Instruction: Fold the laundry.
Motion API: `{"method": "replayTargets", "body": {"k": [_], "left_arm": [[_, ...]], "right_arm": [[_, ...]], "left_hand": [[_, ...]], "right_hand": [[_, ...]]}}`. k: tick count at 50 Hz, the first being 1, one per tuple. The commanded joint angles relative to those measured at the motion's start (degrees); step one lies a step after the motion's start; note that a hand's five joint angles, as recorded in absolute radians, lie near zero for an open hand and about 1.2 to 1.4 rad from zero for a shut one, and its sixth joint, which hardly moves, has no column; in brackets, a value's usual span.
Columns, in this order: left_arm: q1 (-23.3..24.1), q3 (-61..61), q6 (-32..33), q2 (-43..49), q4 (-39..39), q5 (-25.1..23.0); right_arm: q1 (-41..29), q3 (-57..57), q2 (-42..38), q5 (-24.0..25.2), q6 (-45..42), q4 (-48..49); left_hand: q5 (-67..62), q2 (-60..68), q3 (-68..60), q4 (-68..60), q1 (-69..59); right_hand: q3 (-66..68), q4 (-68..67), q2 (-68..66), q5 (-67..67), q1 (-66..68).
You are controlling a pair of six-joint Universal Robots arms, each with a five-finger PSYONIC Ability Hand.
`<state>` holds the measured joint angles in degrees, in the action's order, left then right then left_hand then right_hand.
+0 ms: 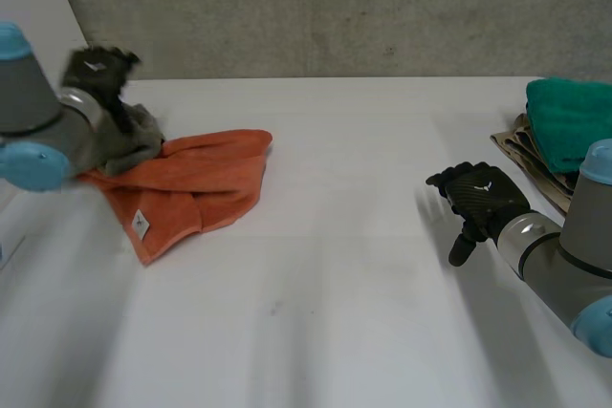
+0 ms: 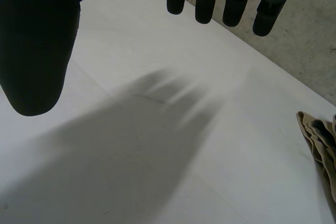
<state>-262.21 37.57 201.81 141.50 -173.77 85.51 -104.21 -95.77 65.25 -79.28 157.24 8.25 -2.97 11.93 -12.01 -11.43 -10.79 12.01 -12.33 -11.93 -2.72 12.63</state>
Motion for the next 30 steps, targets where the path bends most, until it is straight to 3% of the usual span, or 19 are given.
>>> {"method": "replayTargets", "body": {"k": [1, 11, 13, 17, 19, 20, 25, 30], "left_arm": [[5.82, 8.39, 7.18, 0.25, 0.19, -4.20], [8.29, 0.58, 11.23, 7.73, 2.29, -2.54], [8.91, -1.44, 11.67, 8.78, 4.05, -2.01], [9.61, -4.08, 12.81, 10.28, 6.51, -1.75], [10.05, -4.70, 13.08, 10.46, 7.48, -1.66], [10.40, -5.14, 13.43, 10.28, 8.53, -1.40], [12.07, -4.79, 10.98, 4.32, 11.61, 2.02], [15.85, -1.46, 1.49, -6.05, 11.18, 3.17]], "right_arm": [[-0.03, -0.21, 0.05, 0.00, 0.00, 0.01], [0.23, -0.47, -0.12, 0.00, -0.70, 0.01], [0.50, -0.56, -0.12, 0.00, -0.97, 0.01], [0.94, -0.47, 0.05, 0.00, -1.14, 0.01], [1.02, -0.47, 0.05, 0.00, -1.14, 0.01], [1.11, -0.47, 0.05, 0.00, -1.06, 0.01], [1.29, -0.47, 0.49, 0.00, -1.14, 0.01], [1.38, -0.47, 0.84, 0.00, -1.14, 0.01]], "left_hand": [[2.97, -1.93, 2.01, 1.43, 0.79], [-1.44, 2.47, -2.40, -2.97, -3.62], [-11.80, 12.84, -12.76, -13.34, -13.98], [-18.75, 19.79, -19.71, -20.29, -20.93], [-34.82, 35.86, -35.78, -36.36, -37.00], [-66.71, 67.75, -67.67, -68.25, -68.89], [-67.03, 68.07, -67.99, -68.57, -69.21], [-67.03, 68.07, -67.99, -68.57, -69.21]], "right_hand": [[-2.01, 2.33, 1.93, 2.72, -2.63], [-2.01, 2.33, 1.93, 2.72, -2.63], [-2.01, 2.33, 1.93, 2.72, -2.63], [-2.01, 2.33, 1.93, 2.72, -2.63], [-2.01, 2.33, 1.93, 2.72, -2.63], [-2.01, 2.33, 1.93, 2.72, -2.63], [-2.01, 2.33, 1.93, 2.72, -2.63], [-2.01, 2.33, 1.93, 2.72, -2.63]]}}
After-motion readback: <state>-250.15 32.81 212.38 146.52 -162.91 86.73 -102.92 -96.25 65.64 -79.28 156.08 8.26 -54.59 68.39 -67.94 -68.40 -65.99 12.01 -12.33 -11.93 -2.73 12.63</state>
